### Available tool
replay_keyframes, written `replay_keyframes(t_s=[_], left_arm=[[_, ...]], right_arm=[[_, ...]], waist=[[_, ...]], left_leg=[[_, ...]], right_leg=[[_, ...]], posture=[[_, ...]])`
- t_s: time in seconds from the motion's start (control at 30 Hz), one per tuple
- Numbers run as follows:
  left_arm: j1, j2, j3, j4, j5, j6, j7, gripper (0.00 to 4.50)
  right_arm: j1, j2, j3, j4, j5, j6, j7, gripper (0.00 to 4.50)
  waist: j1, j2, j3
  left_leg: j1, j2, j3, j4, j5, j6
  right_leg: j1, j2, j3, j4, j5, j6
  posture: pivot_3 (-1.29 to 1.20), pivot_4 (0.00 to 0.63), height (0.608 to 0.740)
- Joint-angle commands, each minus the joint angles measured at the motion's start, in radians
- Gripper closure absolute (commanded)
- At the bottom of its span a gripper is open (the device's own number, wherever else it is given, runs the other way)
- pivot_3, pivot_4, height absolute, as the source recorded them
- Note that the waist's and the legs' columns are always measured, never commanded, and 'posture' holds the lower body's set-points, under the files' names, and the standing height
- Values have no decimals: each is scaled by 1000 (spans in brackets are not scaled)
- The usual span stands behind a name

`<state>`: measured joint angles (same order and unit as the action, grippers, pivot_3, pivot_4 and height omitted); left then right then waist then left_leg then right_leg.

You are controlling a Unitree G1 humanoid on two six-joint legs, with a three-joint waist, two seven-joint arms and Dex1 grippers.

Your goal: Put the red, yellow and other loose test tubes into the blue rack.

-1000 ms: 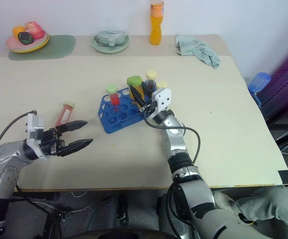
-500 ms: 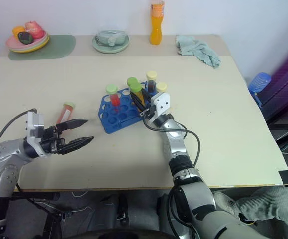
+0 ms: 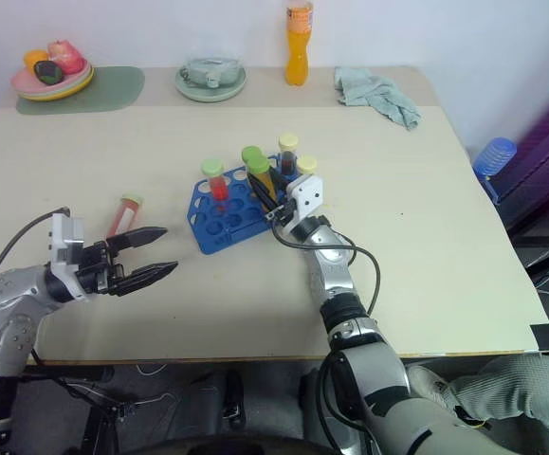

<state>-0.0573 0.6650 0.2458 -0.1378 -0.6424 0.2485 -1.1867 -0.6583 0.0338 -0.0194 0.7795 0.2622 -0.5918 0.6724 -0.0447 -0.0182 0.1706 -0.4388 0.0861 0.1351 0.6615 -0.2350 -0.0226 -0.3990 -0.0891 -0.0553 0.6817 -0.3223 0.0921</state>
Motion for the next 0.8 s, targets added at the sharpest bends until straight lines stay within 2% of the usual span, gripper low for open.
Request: replay_keyframes(t_s=[0.03, 0.13, 0.23, 0.6, 0.8], left_arm=[[-2, 0, 12, -16, -10, -12, 0, 726], [-9, 1, 10, -25, -14, -3, 6, 726], [-17, -1, 11, -33, -21, 6, 16, 726], [-53, -60, 58, -22, -54, 2, 112, 726], [-61, -82, 131, -26, -181, 113, 203, 726]], right_arm=[[23, 8, -18, -36, 40, 20, 34, 3162], [28, 9, -16, -45, 41, 27, 49, 1767], [28, 5, -16, -45, 19, 6, 35, 103], [54, -56, 20, -120, -63, -36, 15, 42], [144, -149, 65, -287, -61, 75, 74, 42]], waist=[[0, 0, 0], [0, 0, 0], [-2, 0, 0], [-1, 0, 0], [0, 0, 0]], left_leg=[[0, 0, 0, 0, 0, 0], [0, 0, 0, 0, 0, 0], [0, 0, 0, 0, 0, 0], [0, 0, 0, 0, 0, 0], [0, 0, -1, 0, 0, 0]], right_leg=[[0, 0, 0, 0, 0, 0], [0, 0, 0, 0, 0, 0], [0, 0, 0, 0, 0, 0], [0, 0, 0, 0, 0, 0], [0, 0, 0, 0, 0, 0]], posture=[[0, 150, 740], [0, 150, 740], [0, 150, 740], [0, 150, 740], [0, 150, 740]])
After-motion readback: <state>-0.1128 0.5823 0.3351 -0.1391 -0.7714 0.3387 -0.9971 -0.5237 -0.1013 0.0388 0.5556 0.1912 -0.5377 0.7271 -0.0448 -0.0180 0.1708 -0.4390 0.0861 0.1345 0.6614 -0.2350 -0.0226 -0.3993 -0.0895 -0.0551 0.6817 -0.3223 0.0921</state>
